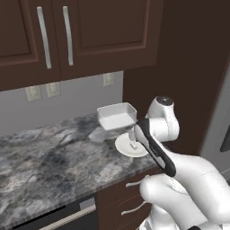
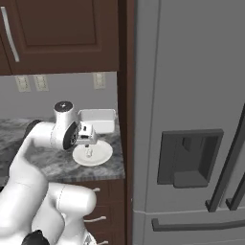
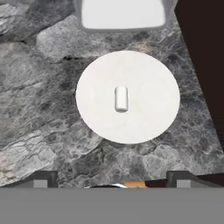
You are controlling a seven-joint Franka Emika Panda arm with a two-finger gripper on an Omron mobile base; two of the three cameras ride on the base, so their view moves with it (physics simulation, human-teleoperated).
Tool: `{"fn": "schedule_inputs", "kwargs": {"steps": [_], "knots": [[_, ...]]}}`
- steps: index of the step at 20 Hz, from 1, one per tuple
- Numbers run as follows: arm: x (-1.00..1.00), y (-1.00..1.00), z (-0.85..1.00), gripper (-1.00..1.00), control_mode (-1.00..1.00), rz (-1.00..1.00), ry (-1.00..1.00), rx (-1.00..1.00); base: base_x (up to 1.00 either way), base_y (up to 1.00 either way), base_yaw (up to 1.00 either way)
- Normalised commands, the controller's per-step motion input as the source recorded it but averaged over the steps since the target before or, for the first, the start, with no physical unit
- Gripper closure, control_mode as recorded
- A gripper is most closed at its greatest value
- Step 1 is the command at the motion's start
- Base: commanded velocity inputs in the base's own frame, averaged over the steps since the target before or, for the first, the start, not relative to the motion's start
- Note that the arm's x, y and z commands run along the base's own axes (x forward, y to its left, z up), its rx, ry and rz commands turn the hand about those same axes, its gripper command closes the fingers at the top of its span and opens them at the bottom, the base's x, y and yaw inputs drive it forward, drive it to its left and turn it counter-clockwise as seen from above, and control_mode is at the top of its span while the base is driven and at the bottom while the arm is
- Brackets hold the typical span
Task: Pick the marshmallow from the microwave and place it on plate located on the counter.
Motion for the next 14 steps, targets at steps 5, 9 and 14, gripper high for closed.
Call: {"fn": "schedule_inputs", "kwargs": {"steps": [5, 9, 14], "knots": [[-0.89, -0.12, 1.00, -1.00, -1.00, 0.00, -0.04, 0.00, 0.00, 0.00, 0.00], [-0.76, -0.04, 1.00, -1.00, -1.00, 0.00, -0.02, 0.00, 0.00, 0.00, 0.00], [-0.50, -0.09, 1.00, -1.00, -1.00, -0.03, -0.03, 0.00, 0.00, 0.00, 0.00]]}}
